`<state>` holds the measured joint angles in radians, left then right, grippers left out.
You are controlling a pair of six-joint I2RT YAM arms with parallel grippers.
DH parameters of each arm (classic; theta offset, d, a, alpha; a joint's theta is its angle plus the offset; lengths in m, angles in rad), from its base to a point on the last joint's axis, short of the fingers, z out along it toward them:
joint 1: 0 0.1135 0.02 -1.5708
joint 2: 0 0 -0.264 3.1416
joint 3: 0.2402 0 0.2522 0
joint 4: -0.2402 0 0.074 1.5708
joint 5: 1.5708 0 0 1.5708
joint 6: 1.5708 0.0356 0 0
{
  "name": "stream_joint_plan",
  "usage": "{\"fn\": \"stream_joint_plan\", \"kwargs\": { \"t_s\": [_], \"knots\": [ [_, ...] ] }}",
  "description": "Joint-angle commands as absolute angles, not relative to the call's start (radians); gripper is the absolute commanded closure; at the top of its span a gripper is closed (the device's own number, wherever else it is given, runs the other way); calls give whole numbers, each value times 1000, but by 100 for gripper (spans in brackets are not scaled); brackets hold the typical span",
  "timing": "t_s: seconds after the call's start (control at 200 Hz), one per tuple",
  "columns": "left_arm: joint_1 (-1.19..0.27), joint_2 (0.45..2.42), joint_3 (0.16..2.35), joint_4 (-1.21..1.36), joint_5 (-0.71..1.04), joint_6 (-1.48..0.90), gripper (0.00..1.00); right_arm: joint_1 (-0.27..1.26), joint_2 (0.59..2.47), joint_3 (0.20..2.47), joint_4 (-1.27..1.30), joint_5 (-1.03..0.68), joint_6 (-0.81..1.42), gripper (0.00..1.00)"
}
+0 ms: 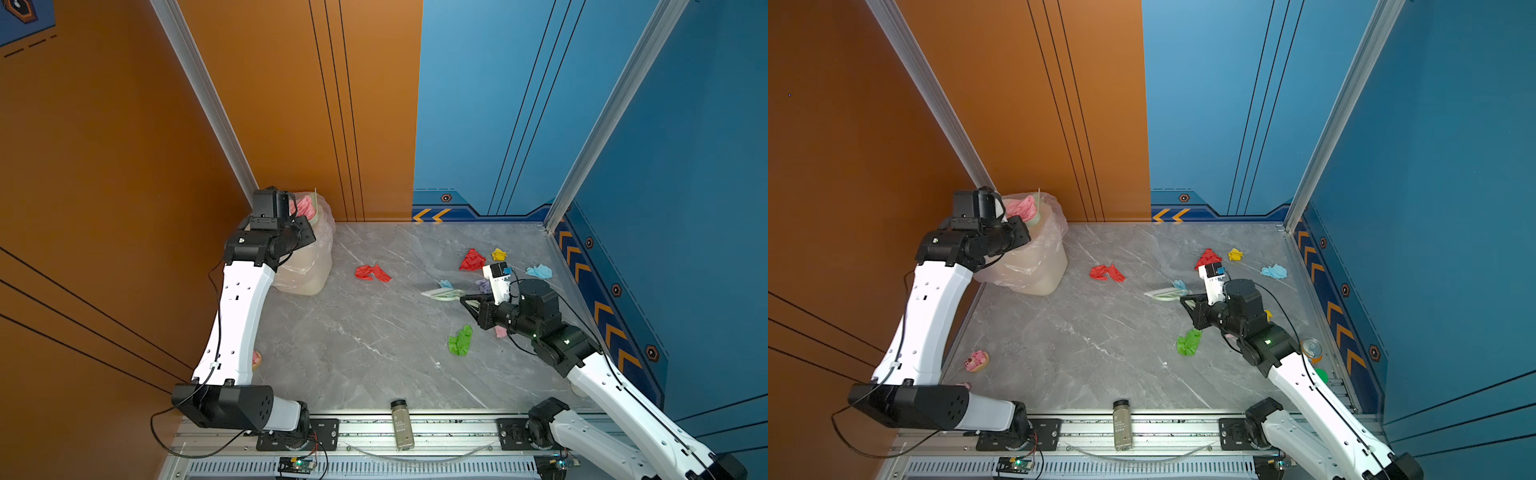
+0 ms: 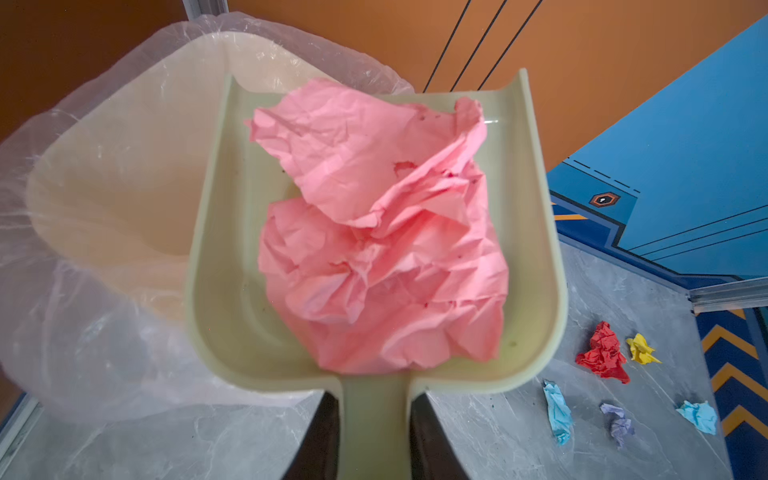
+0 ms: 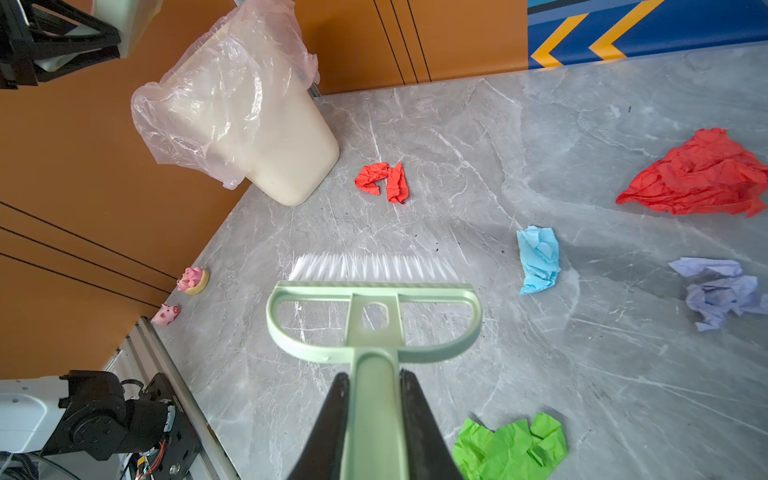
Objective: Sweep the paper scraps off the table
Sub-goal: 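Carry the loaded dustpan with the left gripper up over the white bin, then tilt the dustpan with the left gripper to dump the pink paper into the bin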
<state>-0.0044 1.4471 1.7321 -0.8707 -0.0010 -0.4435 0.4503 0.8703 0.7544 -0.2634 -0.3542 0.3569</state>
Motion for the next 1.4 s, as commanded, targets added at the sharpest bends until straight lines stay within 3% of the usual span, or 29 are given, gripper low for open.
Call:
{"fn": "stream_joint_plan", "kwargs": {
  "t_s": [0.0, 0.751, 0.976, 1.151, 1.392],
  "knots": [
    [40, 1469, 1749, -802, 175, -492, 100, 445, 896, 768, -261, -332, 359, 100],
    [217, 1397, 1501, -435, 643, -818, 100, 450, 968, 768, -177, -342, 389, 100],
    [273, 1358, 1366, -94, 795, -1094, 100, 451, 971, 769, -171, -341, 390, 100],
    [291, 1348, 1351, -31, 833, -1166, 100, 454, 976, 769, -161, -341, 397, 100],
    [311, 1350, 1257, 303, 890, -1456, 100, 459, 988, 770, -153, -341, 400, 100]
  ]
}}
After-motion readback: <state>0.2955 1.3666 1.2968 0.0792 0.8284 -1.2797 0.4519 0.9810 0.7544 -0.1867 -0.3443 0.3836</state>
